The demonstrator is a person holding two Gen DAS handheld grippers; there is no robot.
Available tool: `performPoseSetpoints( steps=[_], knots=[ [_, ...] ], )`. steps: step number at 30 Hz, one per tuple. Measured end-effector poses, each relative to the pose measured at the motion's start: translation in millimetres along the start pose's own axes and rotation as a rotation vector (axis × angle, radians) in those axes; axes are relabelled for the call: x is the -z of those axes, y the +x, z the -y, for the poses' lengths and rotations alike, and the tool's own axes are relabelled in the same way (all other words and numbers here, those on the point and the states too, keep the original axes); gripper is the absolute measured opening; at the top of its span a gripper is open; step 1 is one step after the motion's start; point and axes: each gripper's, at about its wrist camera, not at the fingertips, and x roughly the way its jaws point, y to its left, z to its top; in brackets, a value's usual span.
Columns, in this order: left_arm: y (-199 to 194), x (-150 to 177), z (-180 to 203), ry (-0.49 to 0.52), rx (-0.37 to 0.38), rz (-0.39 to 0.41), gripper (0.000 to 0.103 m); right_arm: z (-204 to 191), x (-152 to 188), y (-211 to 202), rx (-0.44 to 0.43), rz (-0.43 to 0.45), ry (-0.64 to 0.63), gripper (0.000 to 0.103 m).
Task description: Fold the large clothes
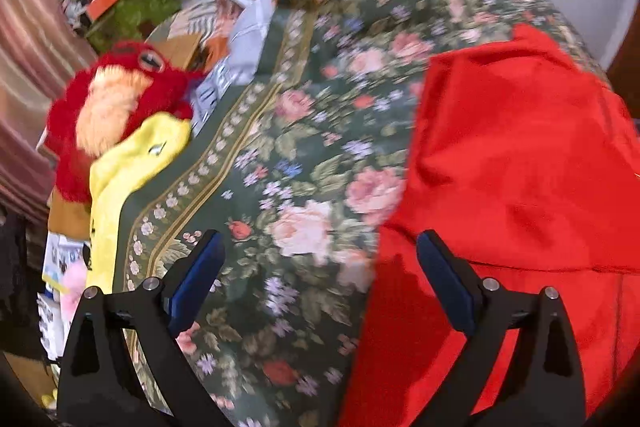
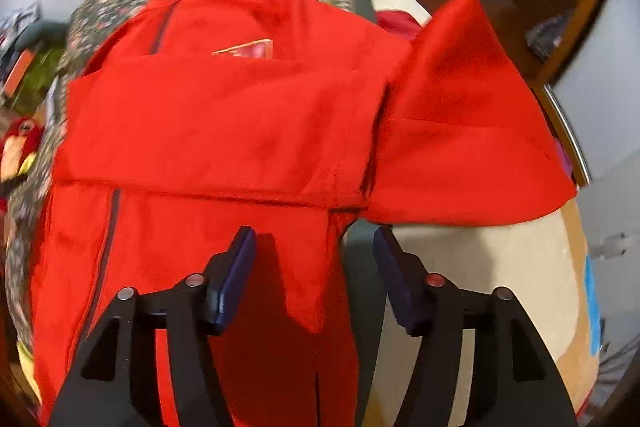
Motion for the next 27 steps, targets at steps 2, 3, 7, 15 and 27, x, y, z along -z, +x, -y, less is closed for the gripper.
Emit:
performPoseSetpoints(
  steps=[2, 3, 7, 15, 27],
  knots=[
    [-20, -1, 14, 0.03, 0.025, 0.026, 0.097, 1, 2, -12, -0.015, 0.015, -0.009, 0.063],
    [-30, -2, 21, 0.047, 0.037, 0.041, 0.097, 3, 3, -20, -0.022, 0.031, -0.008, 0.064],
    [-71, -2, 55, 0.124, 0.081, 0.111, 0.097, 18, -1, -49, -0.046, 0.097, 0.018, 0.065],
    [-136, -3, 122, 0.225, 0.206, 0.223, 0.097, 66, -11, -92, -0.05, 0.26, 0.127, 0.077],
    [-126, 4, 225, 0.313, 0.354, 0.183, 0.097, 156, -2, -34, -0.052, 0.167, 0.399, 0.082]
  ],
)
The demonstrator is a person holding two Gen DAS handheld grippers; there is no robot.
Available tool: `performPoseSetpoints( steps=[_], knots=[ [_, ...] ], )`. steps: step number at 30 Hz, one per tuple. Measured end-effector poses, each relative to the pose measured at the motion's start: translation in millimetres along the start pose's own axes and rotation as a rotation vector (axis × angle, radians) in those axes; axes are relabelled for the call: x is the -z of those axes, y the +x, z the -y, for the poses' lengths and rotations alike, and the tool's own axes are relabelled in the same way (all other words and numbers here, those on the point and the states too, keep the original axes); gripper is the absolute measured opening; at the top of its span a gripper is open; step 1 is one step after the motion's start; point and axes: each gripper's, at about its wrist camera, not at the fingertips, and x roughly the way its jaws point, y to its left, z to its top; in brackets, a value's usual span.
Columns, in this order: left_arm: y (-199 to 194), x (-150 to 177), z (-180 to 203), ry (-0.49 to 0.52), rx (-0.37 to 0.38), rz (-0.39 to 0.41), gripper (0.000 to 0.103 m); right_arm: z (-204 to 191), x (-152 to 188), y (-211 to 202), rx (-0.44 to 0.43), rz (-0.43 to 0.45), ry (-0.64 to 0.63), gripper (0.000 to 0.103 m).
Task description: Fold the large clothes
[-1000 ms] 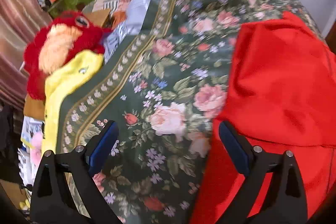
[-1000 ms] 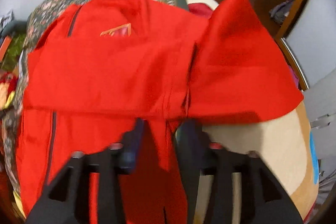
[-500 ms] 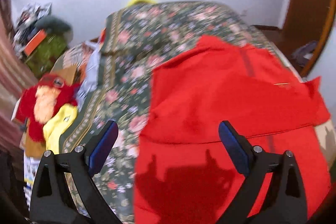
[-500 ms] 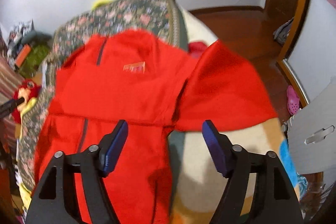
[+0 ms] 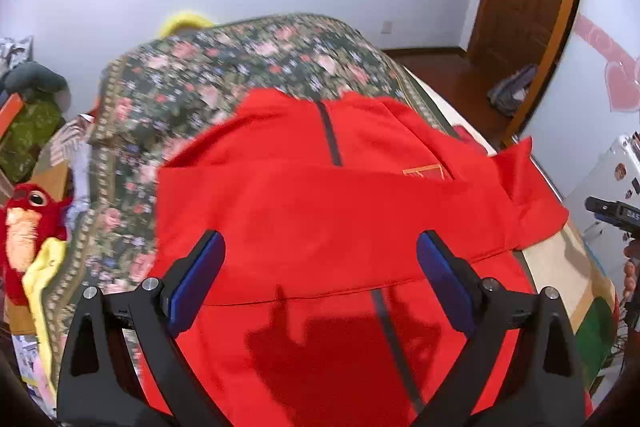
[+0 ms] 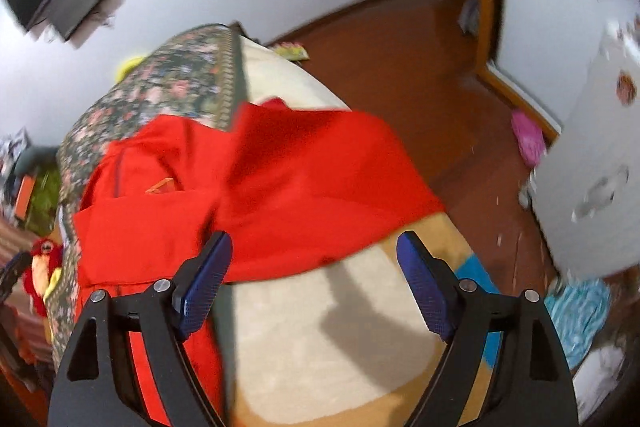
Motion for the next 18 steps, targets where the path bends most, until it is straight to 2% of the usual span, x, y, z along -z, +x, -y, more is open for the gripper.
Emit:
performPoseSetpoints(
  steps=[6, 13, 14, 16, 18],
  knots=[
    [50, 15, 10, 0.006, 0.009, -0.094, 0.097, 38, -4, 41, -0.074, -0.048, 0.176, 0.082],
    [101, 31, -15, -0.078, -0.004, -0.197, 0.097, 61, -21, 73, -0.089, -0.035, 0.33, 0.08],
    [107, 34, -20, -0.103, 0.016, -0.214, 0.097, 62, -22, 75, -0.083, -0.026, 0.337, 0.079],
    [115, 37, -27, -0.143, 0.034, -0.231, 0.097, 62, -25, 80, -0.051, -0.01, 0.345, 0.065],
    [121, 42, -29, -0.155, 0.022, -0.234, 0.097, 64, -29, 85, -0.038, -0.002, 0.366, 0.056]
  ],
)
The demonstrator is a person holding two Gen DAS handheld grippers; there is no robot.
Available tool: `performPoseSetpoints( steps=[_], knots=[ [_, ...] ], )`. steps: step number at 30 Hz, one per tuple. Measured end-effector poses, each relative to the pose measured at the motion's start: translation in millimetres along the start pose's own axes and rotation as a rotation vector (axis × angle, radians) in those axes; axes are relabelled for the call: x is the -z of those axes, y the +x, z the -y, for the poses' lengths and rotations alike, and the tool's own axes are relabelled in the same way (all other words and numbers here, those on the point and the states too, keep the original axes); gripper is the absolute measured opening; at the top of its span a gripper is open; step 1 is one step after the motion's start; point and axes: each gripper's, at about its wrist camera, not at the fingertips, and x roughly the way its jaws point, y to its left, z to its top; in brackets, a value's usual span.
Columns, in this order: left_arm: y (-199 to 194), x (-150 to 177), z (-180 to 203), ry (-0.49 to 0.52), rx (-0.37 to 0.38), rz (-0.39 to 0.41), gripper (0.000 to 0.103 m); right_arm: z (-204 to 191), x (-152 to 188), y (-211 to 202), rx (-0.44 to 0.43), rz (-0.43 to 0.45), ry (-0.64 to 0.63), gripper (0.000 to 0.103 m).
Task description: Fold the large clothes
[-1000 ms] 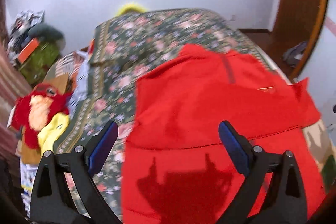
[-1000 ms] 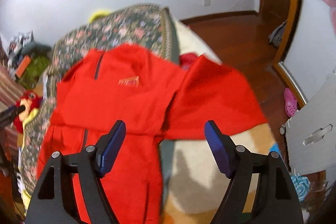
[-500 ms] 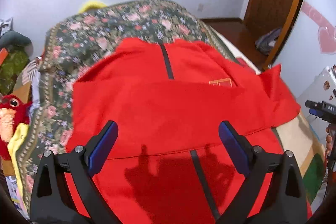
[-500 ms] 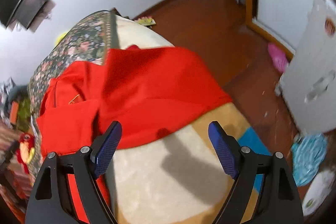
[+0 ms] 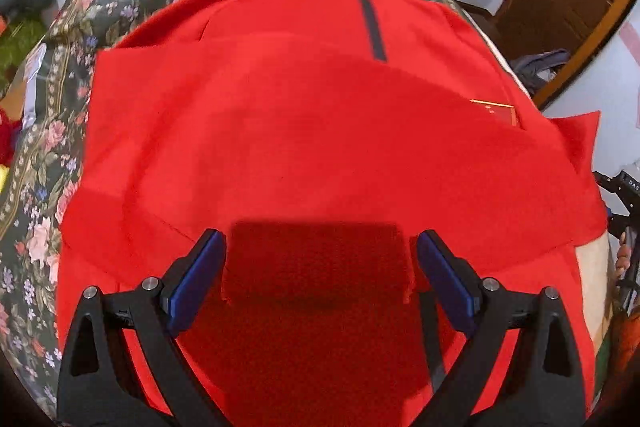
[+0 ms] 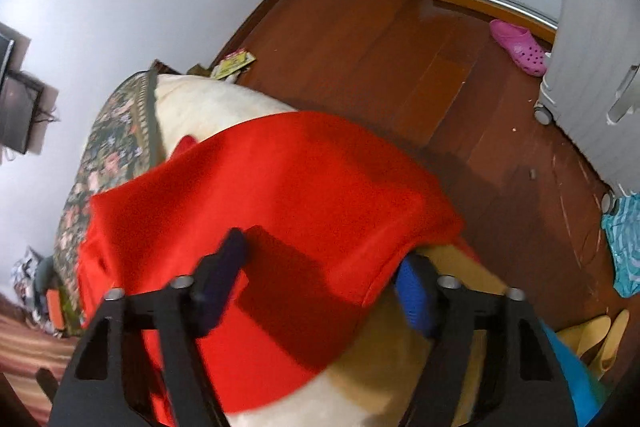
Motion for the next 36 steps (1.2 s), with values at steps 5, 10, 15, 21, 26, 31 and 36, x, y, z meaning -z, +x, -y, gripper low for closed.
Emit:
performPoseSetpoints(
  steps=[5, 10, 15, 21, 26, 31, 36],
  knots=[
    [-5, 6, 4, 0.033, -0.019, 0.012, 0.097, -5, -10, -11, 0.003, 0.05, 0.019, 0.008],
    [-28, 13, -3, 0.054, -0.049, 0.051, 0.097, -46, -11, -65, -0.016, 0.197, -0.14, 0.007],
    [-57, 18, -16, 0.048, -0.064, 0.105, 0.097, -114, 8, -124, -0.11, 0.314, -0.338, 0.007],
    [-98, 26, -22, 0.059, -0.072, 0.188, 0.097, -191, 54, -146, -0.285, 0.296, -0.527, 0.007],
    [-124, 40, -25, 0.104, -0.075, 0.234, 0.097, -243, 91, -116, -0.311, 0.188, -0.641, 0.007],
    [-137, 56, -34, 0.144, -0.107, 0.259, 0.097, -264, 133, -46, -0.26, -0.024, -0.69, 0.007],
    [-133, 68, -56, 0.1, -0.1, 0.223, 0.097, -260, 167, 13, -0.161, -0.225, -0.688, 0.007]
  ],
)
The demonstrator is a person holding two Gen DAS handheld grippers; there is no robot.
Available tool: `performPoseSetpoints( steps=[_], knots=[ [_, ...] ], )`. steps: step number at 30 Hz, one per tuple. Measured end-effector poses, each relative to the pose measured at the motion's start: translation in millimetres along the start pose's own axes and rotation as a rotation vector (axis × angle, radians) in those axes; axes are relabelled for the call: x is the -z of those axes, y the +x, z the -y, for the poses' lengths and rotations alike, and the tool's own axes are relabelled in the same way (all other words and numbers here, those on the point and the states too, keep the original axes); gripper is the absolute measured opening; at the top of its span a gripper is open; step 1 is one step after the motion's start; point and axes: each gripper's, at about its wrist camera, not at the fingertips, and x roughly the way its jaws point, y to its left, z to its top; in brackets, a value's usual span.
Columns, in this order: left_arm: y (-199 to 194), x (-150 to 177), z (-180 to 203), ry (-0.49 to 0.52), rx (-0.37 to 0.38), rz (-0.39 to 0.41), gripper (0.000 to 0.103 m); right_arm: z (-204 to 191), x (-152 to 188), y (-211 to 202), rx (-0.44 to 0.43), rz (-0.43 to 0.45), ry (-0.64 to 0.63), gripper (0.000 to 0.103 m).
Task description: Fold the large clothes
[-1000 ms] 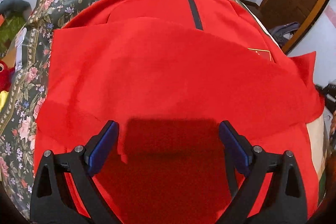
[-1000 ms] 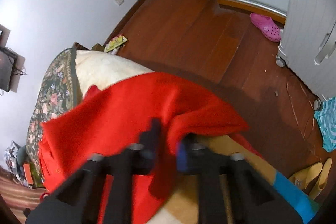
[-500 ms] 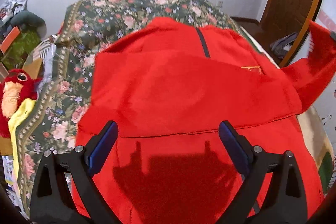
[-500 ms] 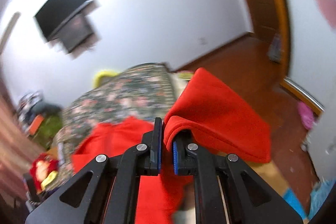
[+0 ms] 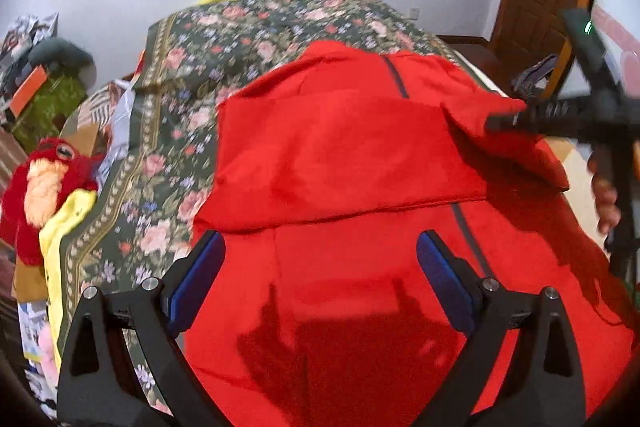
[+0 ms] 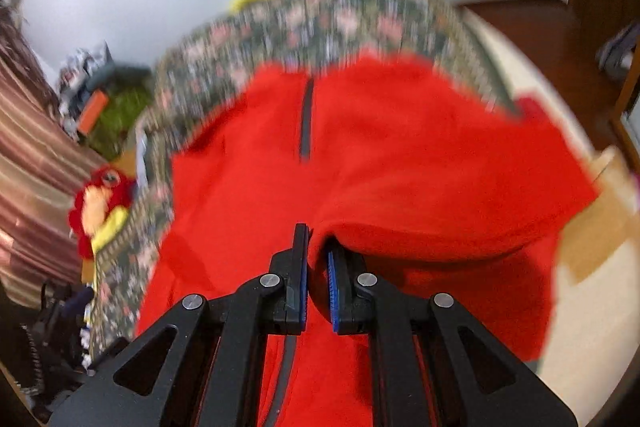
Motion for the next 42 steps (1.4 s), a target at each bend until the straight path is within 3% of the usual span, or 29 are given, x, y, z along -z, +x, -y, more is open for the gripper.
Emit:
performPoseSetpoints(
  steps=[5, 8, 13, 16, 19, 23, 27, 31, 39, 42],
  knots=[
    [6, 9, -19, -0.053, -0.001, -0.033, 0.097, -2, 17, 32, -0.012, -0.143, 0.031, 0.01],
    [6, 11, -22, -0.072, 0.0, -0.046, 0.097, -5, 23, 34, 0.021, -0.207, -0.012, 0.013],
    [2, 6, -14, -0.079, 0.022, -0.045, 0.097, -10, 35, 12, -0.013, -0.229, -0.102, 0.05],
    [-2, -2, 0, -0.056, 0.034, -0.037, 0.097, -8, 43, -8, -0.039, -0.219, -0.156, 0.051],
    [-5, -14, 19, -0.016, 0.046, -0.024, 0.097, 0, 49, -28, -0.035, -0.178, -0.172, 0.051],
    [-4, -35, 57, 0.053, 0.07, -0.005, 0.097, 27, 48, -61, 0.094, -0.033, -0.19, 0.052],
    [4, -57, 106, 0.135, 0.12, 0.003, 0.097, 73, 47, -88, 0.145, 0.059, -0.075, 0.062],
    [20, -76, 162, 0.244, 0.143, -0.001, 0.097, 118, 49, -110, 0.184, 0.133, 0.047, 0.063],
    [86, -101, 257, 0.379, 0.243, -0.092, 0.097, 186, 58, -128, 0.238, 0.172, 0.242, 0.063],
    [133, -107, 287, 0.429, 0.212, -0.179, 0.097, 198, 62, -128, 0.237, 0.169, 0.274, 0.063]
  ],
)
